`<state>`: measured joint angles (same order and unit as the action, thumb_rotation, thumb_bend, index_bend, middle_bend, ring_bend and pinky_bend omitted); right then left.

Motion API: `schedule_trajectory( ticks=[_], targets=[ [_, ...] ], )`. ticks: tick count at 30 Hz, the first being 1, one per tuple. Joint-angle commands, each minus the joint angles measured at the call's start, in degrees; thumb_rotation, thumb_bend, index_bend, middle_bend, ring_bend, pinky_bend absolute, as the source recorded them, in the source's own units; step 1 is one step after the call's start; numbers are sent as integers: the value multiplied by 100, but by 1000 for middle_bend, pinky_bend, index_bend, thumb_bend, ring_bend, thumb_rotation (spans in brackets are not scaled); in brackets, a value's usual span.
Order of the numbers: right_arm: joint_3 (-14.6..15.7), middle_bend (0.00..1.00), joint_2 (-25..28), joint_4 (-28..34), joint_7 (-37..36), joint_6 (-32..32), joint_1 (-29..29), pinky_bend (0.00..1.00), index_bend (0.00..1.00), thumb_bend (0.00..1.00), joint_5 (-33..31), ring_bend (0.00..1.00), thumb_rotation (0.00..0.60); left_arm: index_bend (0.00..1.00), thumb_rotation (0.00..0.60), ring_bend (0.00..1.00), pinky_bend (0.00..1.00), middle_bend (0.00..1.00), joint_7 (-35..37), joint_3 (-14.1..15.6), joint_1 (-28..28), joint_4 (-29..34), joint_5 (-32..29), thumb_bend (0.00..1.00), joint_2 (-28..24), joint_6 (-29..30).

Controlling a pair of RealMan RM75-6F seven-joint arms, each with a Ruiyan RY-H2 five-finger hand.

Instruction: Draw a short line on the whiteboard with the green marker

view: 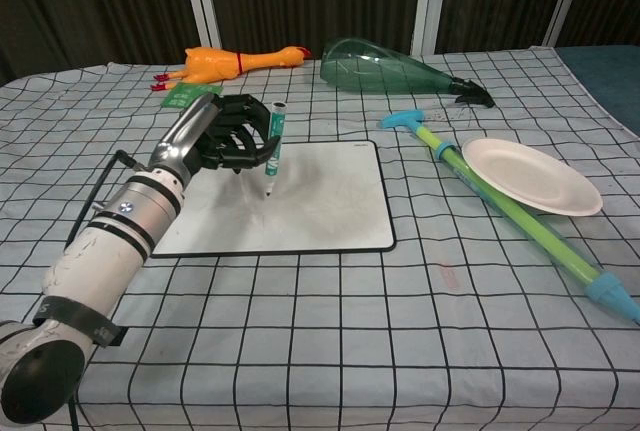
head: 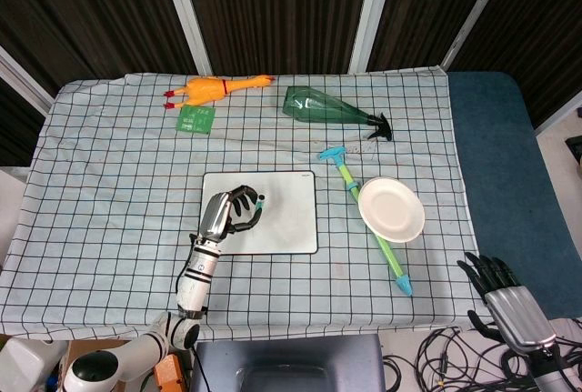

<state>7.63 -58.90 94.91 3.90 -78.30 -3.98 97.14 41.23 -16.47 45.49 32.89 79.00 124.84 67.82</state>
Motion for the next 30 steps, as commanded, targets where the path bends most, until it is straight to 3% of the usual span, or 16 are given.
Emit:
schedule_trajectory(
  ticks=[1,30],
  targets=[
    [8,0,-1,-2,3,-8,5,74,0,328,14,0,600,784,600,580,689,777,19,34,-10,-101,5,607,45,-30],
    [-2,0,-11,-3,32,-11,14,74,0,327,1,0,600,783,600,578,687,775,150,186,-105,-449,49,609,22,-82]
  ],
)
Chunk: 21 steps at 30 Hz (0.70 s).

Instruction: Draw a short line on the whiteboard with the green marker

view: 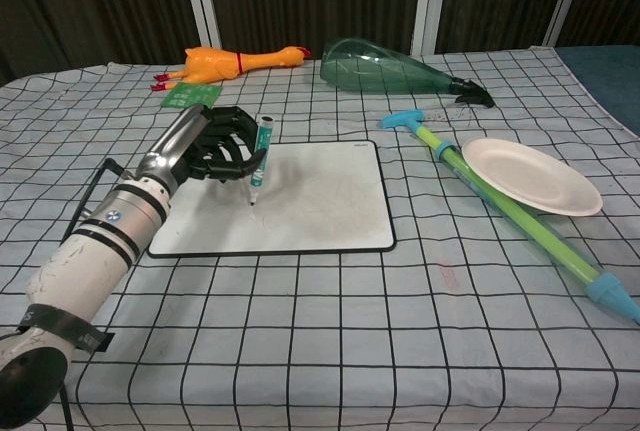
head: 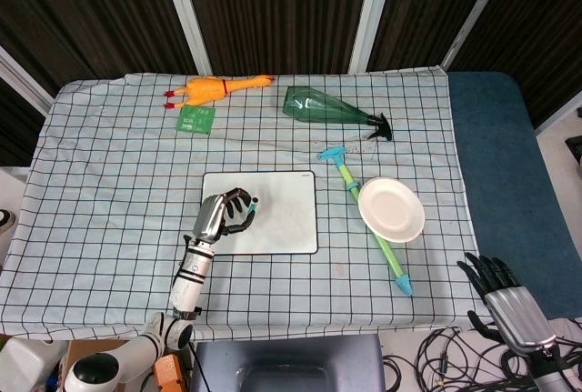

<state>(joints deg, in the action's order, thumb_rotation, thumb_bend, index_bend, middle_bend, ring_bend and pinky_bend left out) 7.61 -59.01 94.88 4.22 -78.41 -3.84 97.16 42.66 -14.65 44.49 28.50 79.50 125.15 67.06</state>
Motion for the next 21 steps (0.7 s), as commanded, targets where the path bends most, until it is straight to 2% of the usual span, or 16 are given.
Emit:
schedule_trajectory(
  ticks=[1,7,21],
  targets=[
    [-2,0,0,0,-2,-2,1,73,0,328,-4,0,600,783,600,578,687,775,10,15,-14,-20,0,609,-14,-18],
    [-3,0,-3,0,7,-6,5,74,0,328,-4,0,600,784,600,578,687,775,-63,127,-49,-125,70,608,-24,-35],
    [-16,0,-5,1,10,-23,12,74,0,328,-16,0,600,783,600,578,687,775,49,166,-139,-257,59,611,-72,-39]
  ],
)
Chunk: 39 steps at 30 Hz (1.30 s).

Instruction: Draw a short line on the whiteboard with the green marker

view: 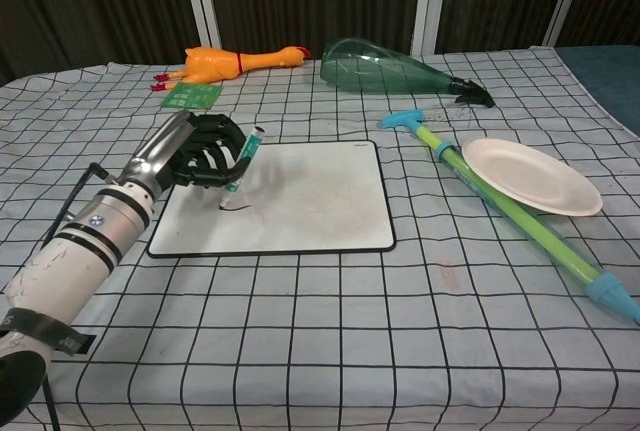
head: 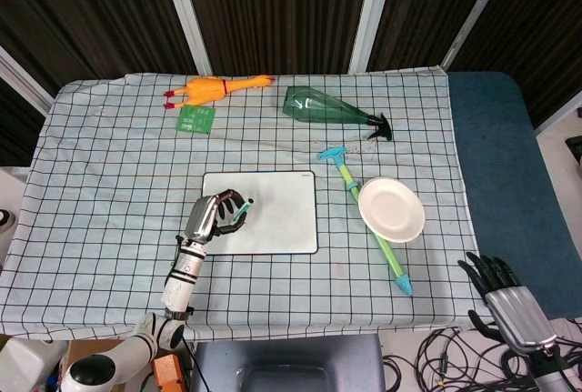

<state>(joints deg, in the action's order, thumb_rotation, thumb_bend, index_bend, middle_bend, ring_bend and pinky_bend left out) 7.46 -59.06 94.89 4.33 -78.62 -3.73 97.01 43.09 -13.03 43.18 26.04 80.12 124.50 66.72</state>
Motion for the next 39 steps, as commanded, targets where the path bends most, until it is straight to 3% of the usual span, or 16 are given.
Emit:
schedule_trajectory(
  ticks=[1,18,24,32,36,39],
  targets=[
    [-2,0,1,0,-2,-4,2,74,0,328,-2,0,600,783,600,578,687,775,13,4,-22,-24,-8,612,-12,-3],
    [-2,0,3,-2,-12,-43,20,74,0,328,16,0,600,783,600,578,687,775,98,20,-111,-121,-22,618,-90,50],
    [-19,0,20,-5,-49,-91,33,74,0,328,11,0,600,783,600,578,685,775,124,81,-171,157,142,618,-217,541],
    [3,0,39,3,-83,-145,57,74,0,328,71,0,600,783,600,578,684,775,-726,363,-410,717,547,619,-734,1378],
    [33,0,57,-3,-119,-206,79,74,0,328,151,0,600,781,600,578,684,775,-1195,435,-594,632,498,619,-1012,1296],
    [55,0,74,-12,-155,-268,99,74,0,328,220,0,600,775,600,572,672,775,-1675,504,-736,204,419,615,-1169,1071]
  ],
)
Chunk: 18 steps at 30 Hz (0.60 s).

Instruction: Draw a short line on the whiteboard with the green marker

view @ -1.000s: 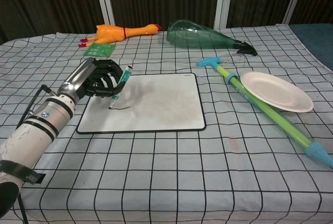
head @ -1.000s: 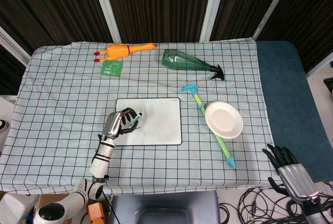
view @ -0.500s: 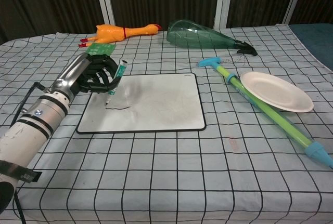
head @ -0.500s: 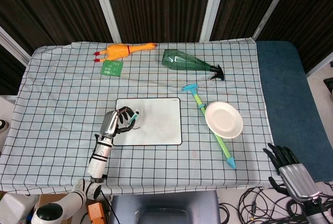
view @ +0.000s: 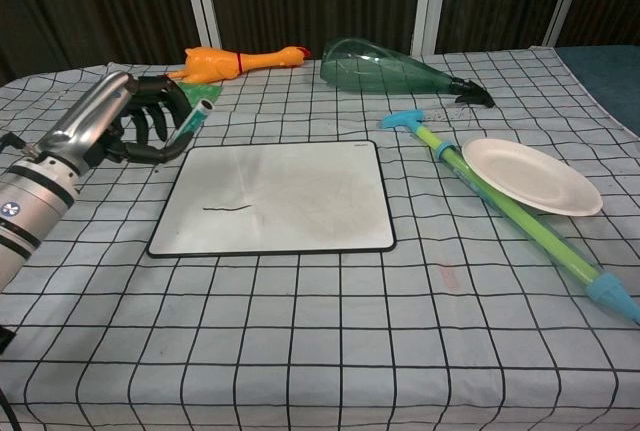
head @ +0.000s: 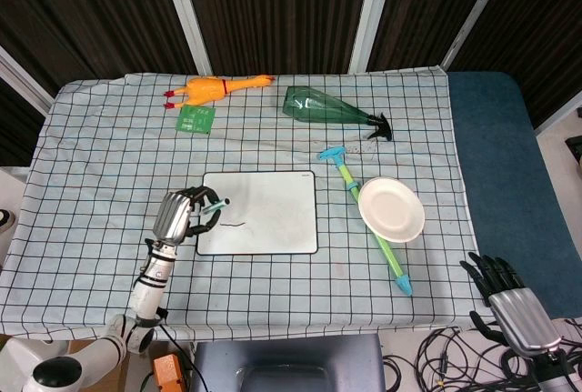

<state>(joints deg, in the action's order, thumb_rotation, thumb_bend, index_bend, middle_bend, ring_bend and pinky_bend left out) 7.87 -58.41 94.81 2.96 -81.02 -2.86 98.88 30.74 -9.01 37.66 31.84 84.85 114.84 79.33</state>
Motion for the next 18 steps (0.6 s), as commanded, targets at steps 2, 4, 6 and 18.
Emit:
schedule_trajectory(
  ticks=[2,4,6,18],
  targets=[
    [30,0,11,-11,-36,-56,21,74,0,328,79,0,600,772,600,564,658,774,-629,123,-238,-693,-106,610,-224,-359],
    [42,0,11,-17,-36,-73,28,74,0,328,113,0,600,769,600,552,631,773,-802,133,-276,-1009,-159,602,-208,-529],
    [57,0,12,-19,-43,-90,36,74,0,328,149,0,600,759,600,530,588,773,-1047,186,-321,-1368,-176,598,-171,-744],
    [45,0,-1,-13,-6,-67,36,74,0,328,133,0,600,500,600,312,373,551,-1595,593,-454,-1883,58,480,-78,-1448]
  ],
)
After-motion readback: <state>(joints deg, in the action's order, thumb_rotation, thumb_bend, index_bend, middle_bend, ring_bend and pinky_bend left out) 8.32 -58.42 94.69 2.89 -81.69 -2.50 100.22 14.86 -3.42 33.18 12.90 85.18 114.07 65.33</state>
